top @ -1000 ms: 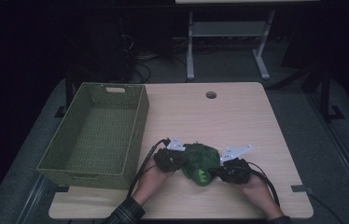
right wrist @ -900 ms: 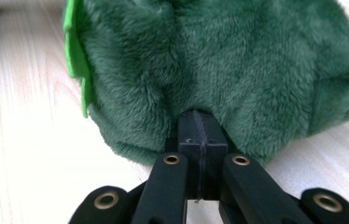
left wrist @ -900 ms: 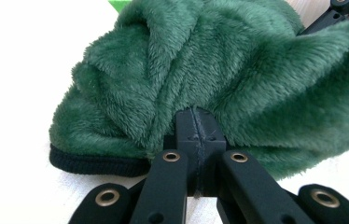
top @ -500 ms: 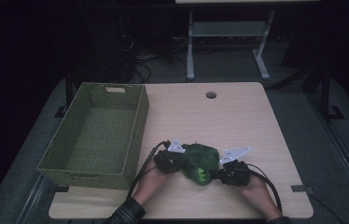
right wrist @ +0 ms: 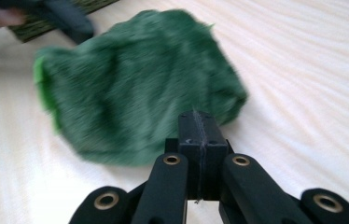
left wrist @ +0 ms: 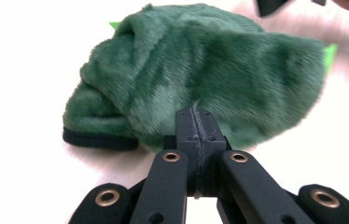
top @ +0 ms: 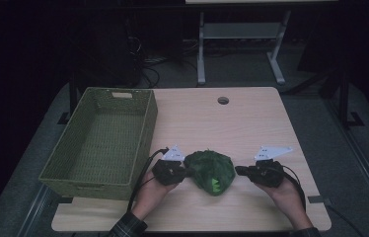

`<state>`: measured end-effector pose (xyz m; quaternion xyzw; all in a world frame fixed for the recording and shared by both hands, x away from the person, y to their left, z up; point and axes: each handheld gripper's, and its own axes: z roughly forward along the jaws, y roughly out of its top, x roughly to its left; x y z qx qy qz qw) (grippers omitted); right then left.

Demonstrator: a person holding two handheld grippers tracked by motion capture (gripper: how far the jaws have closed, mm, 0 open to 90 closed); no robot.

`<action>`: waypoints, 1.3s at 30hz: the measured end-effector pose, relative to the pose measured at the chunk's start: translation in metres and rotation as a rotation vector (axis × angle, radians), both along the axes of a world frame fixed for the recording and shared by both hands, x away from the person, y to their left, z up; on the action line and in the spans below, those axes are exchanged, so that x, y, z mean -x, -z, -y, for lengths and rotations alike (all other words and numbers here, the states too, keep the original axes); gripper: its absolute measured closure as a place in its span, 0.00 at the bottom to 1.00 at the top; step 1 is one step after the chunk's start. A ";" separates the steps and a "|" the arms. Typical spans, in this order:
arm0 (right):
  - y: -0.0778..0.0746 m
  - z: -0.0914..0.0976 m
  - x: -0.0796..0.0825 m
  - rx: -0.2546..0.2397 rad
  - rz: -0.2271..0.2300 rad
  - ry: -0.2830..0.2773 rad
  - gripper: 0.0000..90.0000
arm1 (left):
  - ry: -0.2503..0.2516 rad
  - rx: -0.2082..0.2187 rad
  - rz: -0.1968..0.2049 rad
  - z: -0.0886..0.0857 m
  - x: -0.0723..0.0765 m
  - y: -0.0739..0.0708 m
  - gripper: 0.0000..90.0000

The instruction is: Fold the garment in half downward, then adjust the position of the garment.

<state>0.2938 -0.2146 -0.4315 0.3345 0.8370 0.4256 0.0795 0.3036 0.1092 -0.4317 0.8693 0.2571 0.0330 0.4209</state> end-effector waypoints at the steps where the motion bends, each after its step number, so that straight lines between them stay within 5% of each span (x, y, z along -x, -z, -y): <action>1: 0.000 0.000 -0.003 0.002 0.003 0.006 1.00 | 0.004 0.008 -0.004 -0.001 0.003 0.000 1.00; 14: -0.008 -0.017 -0.055 -0.003 0.042 0.065 1.00 | 0.078 0.019 -0.035 0.004 0.034 0.003 1.00; 29: 0.009 -0.051 -0.084 0.032 -0.009 0.002 1.00 | 0.185 0.019 -0.068 0.041 0.046 0.016 1.00; 32: 0.012 -0.054 -0.084 0.037 -0.026 -0.008 1.00 | 0.175 0.026 -0.067 0.047 0.042 0.019 1.00; 39: 0.018 -0.058 -0.084 0.063 -0.044 -0.042 1.00 | 0.117 -0.061 -0.041 0.047 0.029 0.026 1.00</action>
